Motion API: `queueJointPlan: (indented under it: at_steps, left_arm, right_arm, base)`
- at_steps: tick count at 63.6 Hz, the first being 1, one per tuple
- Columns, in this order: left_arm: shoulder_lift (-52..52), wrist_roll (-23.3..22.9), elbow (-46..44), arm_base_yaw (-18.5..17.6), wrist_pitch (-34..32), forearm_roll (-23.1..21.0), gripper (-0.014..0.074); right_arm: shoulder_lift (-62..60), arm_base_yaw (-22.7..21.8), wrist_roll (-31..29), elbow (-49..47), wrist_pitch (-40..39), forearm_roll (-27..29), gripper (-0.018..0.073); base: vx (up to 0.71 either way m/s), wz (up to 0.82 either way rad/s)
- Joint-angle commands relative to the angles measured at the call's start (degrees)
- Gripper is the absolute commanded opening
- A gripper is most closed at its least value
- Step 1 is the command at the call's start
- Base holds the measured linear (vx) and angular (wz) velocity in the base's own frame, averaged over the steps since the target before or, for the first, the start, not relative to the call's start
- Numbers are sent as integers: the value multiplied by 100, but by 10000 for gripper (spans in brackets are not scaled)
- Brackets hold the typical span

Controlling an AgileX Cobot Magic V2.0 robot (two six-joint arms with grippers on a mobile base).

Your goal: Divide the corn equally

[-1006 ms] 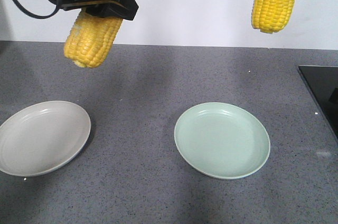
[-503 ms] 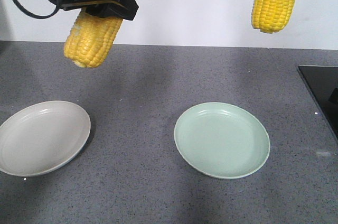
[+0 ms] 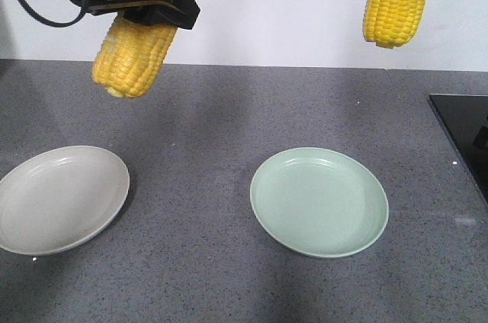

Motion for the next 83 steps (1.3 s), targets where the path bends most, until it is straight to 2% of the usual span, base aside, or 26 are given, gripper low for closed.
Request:
queueJointPlan:
  at_steps: [1,83]
  left_arm:
    - [-218,-18,-179,-16,-306,-51,-6]
    - [-218,-18,-179,-16,-306,-51,-6]
  right_arm:
    - [-176,-24,-9,-144,-382,155,-1]
    - [-176,-24,-9,-144,-382,155,-1]
  base:
    - [0,-2]
    - [1,-5]
